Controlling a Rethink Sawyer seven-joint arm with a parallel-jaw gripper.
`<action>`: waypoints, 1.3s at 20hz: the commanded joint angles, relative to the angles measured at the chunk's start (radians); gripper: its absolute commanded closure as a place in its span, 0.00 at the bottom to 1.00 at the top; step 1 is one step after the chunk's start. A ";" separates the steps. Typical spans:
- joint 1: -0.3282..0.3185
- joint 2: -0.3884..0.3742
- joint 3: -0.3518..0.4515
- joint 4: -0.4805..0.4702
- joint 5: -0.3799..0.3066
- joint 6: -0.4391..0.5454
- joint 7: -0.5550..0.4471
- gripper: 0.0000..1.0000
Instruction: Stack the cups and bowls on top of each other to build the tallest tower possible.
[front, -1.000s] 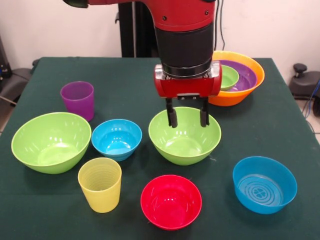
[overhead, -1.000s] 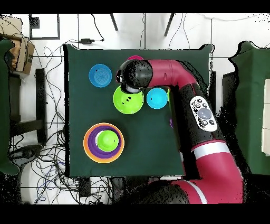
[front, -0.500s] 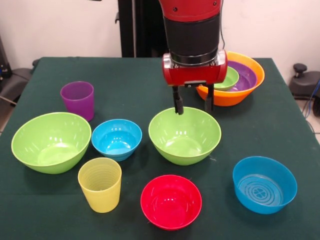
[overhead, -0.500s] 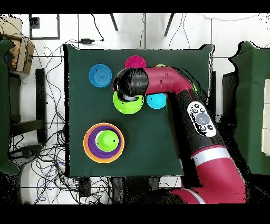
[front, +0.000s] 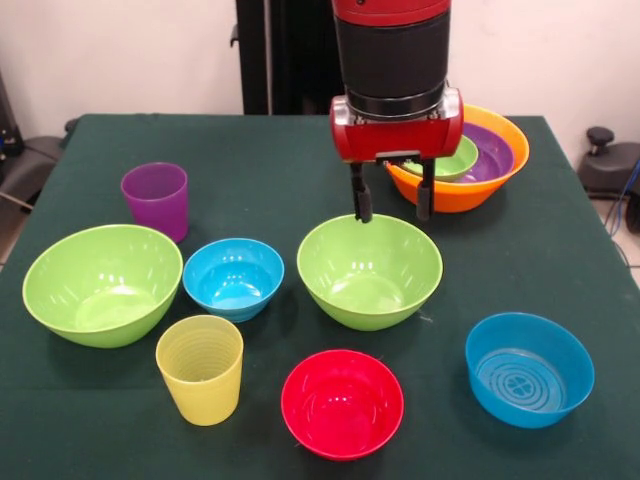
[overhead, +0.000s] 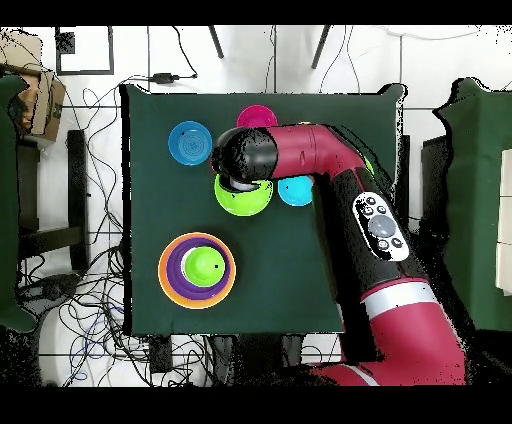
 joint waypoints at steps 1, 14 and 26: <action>0.051 0.047 0.038 -0.025 -0.058 0.019 -0.143 0.00; 0.109 0.098 0.025 -0.107 -0.052 0.029 -0.126 0.00; 0.098 0.162 0.040 -0.177 -0.046 0.045 -0.179 0.00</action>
